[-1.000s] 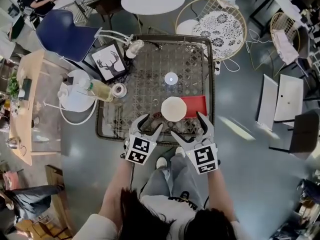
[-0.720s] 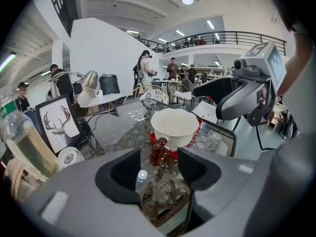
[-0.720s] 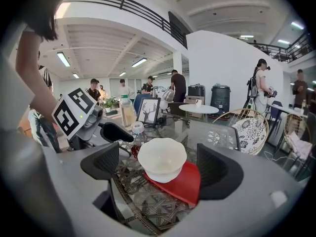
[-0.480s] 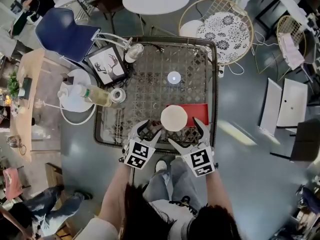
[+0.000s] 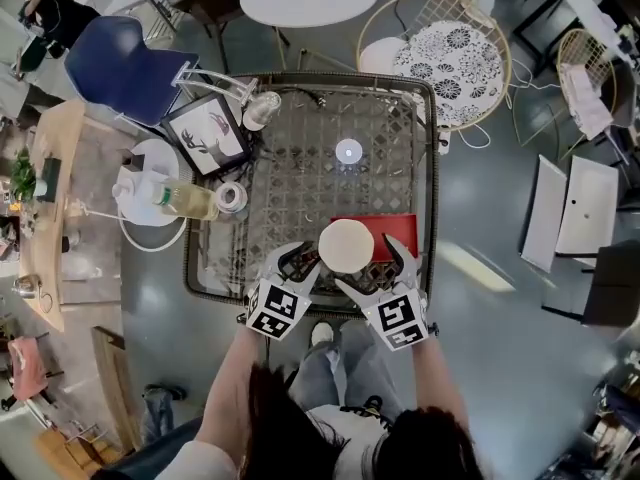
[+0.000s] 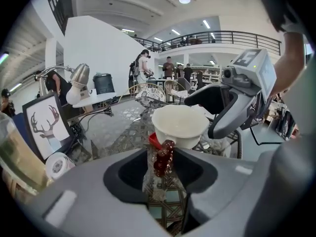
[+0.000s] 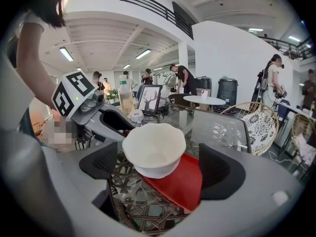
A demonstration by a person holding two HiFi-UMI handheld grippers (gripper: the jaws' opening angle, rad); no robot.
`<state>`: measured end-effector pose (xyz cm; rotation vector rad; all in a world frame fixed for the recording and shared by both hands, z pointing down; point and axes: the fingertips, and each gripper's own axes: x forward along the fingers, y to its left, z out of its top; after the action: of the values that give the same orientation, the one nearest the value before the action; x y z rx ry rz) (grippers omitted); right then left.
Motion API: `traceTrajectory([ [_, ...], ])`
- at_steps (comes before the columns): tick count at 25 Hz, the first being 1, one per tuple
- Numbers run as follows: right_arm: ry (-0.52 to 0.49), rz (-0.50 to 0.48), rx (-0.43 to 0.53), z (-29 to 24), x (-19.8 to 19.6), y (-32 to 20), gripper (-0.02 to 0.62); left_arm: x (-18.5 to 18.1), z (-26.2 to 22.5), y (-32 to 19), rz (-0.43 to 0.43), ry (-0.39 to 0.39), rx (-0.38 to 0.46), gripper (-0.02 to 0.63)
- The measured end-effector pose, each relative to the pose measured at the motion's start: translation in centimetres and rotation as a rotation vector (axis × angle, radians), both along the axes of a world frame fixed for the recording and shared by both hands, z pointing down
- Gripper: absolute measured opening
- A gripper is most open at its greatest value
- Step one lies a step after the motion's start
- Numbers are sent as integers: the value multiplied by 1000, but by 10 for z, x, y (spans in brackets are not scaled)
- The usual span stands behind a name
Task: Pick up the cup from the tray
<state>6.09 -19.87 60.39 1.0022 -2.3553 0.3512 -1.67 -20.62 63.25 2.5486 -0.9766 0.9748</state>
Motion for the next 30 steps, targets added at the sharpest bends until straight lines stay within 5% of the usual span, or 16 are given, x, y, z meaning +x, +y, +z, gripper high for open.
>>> traceTrajectory([
  [8,13,-47,-27,13,-4,-3,523,10,7,-3,57,-39,-4,159],
  [13,25,-72,-28,16,-7,-7,515,14,7,-1,125,-64,3,97],
  [17,15,-96,-27,16,-11,-5,470,14,8,-1,127,-71,-2,95],
  [30,-21,-117,-28,15,-11,-9,474,17,8,-2,164,-60,-39,86],
])
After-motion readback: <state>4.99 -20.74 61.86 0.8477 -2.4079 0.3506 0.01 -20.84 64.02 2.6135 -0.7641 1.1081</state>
